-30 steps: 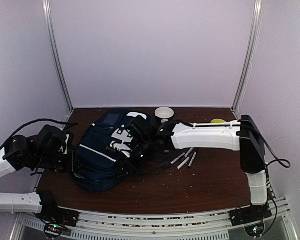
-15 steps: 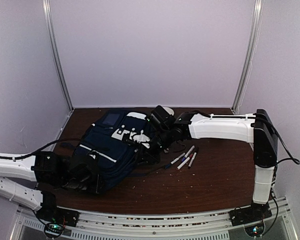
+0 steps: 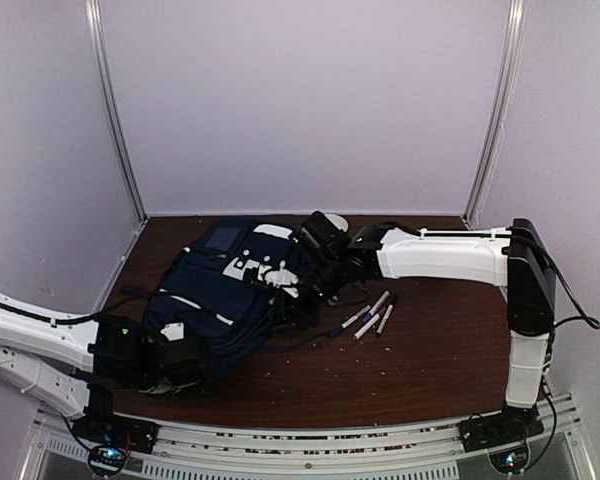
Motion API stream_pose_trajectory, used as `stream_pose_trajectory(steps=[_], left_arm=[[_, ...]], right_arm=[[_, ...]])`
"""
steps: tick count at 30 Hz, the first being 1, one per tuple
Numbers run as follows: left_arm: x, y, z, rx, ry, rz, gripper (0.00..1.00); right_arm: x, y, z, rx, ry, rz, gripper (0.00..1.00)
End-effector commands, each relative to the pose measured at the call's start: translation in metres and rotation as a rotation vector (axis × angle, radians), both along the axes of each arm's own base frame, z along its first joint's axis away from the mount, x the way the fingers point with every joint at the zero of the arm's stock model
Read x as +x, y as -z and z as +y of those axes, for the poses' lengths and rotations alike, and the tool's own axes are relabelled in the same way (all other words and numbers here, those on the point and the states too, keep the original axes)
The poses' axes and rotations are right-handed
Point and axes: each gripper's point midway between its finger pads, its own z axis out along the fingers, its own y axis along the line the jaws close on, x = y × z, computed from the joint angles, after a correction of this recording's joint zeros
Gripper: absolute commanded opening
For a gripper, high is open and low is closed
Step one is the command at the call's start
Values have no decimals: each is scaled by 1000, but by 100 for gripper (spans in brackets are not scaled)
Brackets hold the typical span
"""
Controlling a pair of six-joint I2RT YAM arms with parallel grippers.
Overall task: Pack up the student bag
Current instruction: Grab the largest pocket of the student bag.
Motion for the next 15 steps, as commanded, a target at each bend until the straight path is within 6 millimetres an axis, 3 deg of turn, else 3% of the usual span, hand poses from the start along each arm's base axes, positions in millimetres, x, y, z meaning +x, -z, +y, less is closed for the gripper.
stream_pose_trajectory(steps=[1, 10, 15], left_arm=[[15, -8, -4, -68, -59, -63, 52], [28, -2, -4, -78, -88, -67, 48], [29, 7, -6, -44, -93, -33, 41]], right_arm=[[1, -4, -1, 18, -1, -25, 34], [-1, -4, 2, 32, -12, -7, 34], [-2, -5, 1, 34, -16, -9, 34]])
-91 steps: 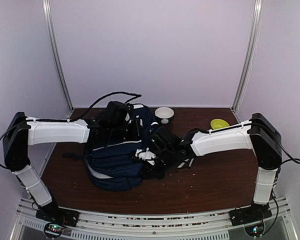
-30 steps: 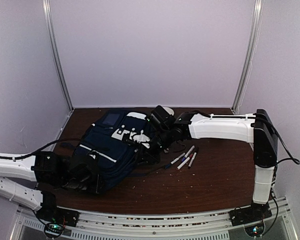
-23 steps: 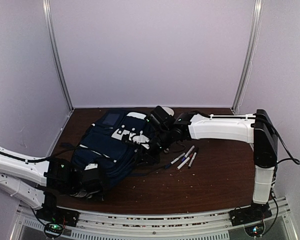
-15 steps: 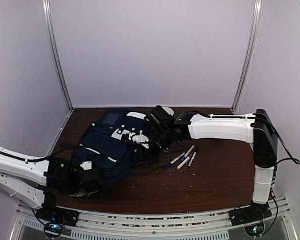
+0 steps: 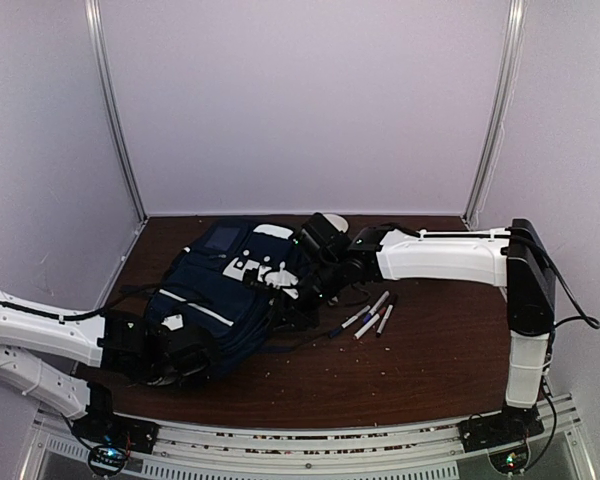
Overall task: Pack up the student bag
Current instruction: Grab the largest pocket of the student bag.
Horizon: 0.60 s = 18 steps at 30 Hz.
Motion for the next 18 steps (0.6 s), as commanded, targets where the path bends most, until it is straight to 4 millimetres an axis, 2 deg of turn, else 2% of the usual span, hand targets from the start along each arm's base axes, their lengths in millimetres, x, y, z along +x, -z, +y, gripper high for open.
stream_pose_trajectory(steps=[1, 5, 12, 18], left_arm=[[2, 6, -4, 18, 5, 13, 39], [2, 9, 0, 38, -6, 27, 30], [0, 1, 9, 12, -7, 10, 1], [-2, -9, 23, -21, 17, -27, 0]], right_arm=[[-1, -7, -1, 23, -12, -10, 34], [-4, -6, 0, 28, -20, -3, 34], [-9, -2, 5, 45, -66, -20, 34], [-20, 8, 17, 43, -153, -162, 37]])
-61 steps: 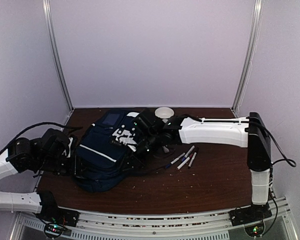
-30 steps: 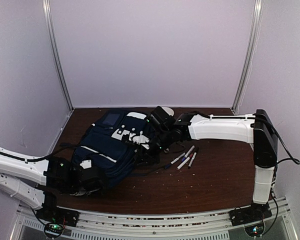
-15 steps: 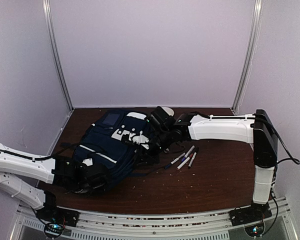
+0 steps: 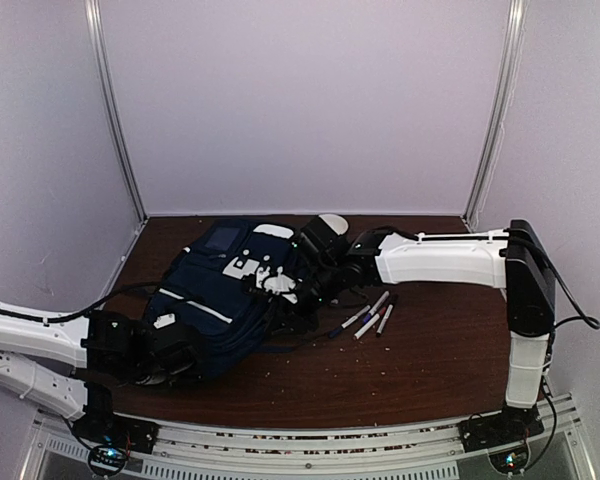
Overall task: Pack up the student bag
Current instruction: Grab the largest pocket of the student bag.
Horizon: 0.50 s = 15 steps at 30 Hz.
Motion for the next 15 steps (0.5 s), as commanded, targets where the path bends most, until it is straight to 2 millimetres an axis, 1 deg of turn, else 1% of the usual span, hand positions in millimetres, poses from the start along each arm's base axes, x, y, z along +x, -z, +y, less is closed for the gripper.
stream_pose_trajectory(steps=[1, 4, 8, 10, 12, 13, 15], left_arm=[[-1, -5, 16, 2, 11, -33, 0], [-4, -2, 24, -17, 17, -36, 0], [-4, -6, 21, -57, 54, -56, 0], [-5, -9, 22, -59, 64, -61, 0], [-5, -12, 23, -58, 68, -64, 0], [-5, -13, 25, -60, 68, -63, 0], [-6, -13, 20, -85, 86, -63, 0]], right_arm=[[-13, 8, 13, 17, -94, -148, 38], [-19, 10, 25, 23, -128, -251, 40], [-24, 13, 48, 19, -151, -366, 41], [-28, 11, 63, 37, -155, -386, 41], [-36, 13, 75, 42, -178, -391, 41], [-38, 16, 80, 38, -187, -397, 41], [-40, 19, 85, 34, -193, -399, 41]])
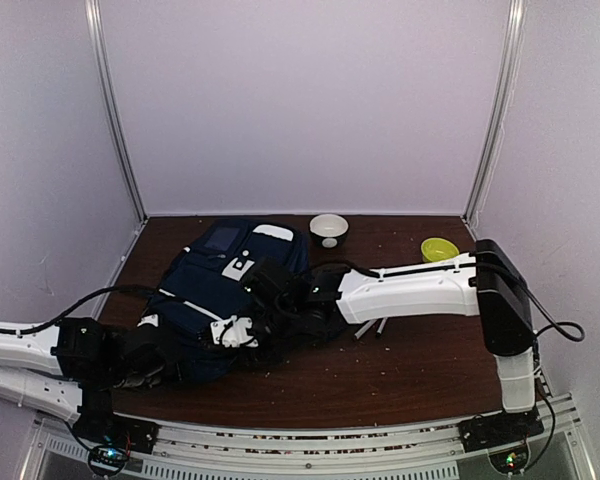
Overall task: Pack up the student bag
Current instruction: Grab the largest pocket of the student bag.
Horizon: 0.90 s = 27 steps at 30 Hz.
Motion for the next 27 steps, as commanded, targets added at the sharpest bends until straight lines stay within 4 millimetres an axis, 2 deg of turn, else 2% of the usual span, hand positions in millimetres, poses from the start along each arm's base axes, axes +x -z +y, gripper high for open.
stream_pose_trajectory(steps=[1, 5, 9, 13, 18, 22, 25, 27], left_arm=[[0, -2, -7, -34, 44, -13, 6], [-4, 14, -11, -44, 34, 27, 40], [-1, 11, -20, 38, 51, 52, 52], [1, 17, -15, 144, 5, 86, 53], [-1, 24, -5, 160, -76, 114, 41], [5, 18, -17, 101, -63, 83, 29], [6, 10, -29, 87, -46, 95, 28], [5, 4, -38, 80, -31, 116, 31]], right_arm=[[7, -2, 17, 22, 2, -70, 41], [3, 7, -1, 2, -16, -69, 41], [3, -2, -30, 6, -16, -46, 41], [6, -7, -52, -1, 3, -36, 41], [5, -12, -66, 12, 28, -2, 41], [4, -10, -70, 20, 39, 18, 41], [5, -9, -70, 21, 45, 35, 41], [6, -11, -71, 27, 48, 42, 41]])
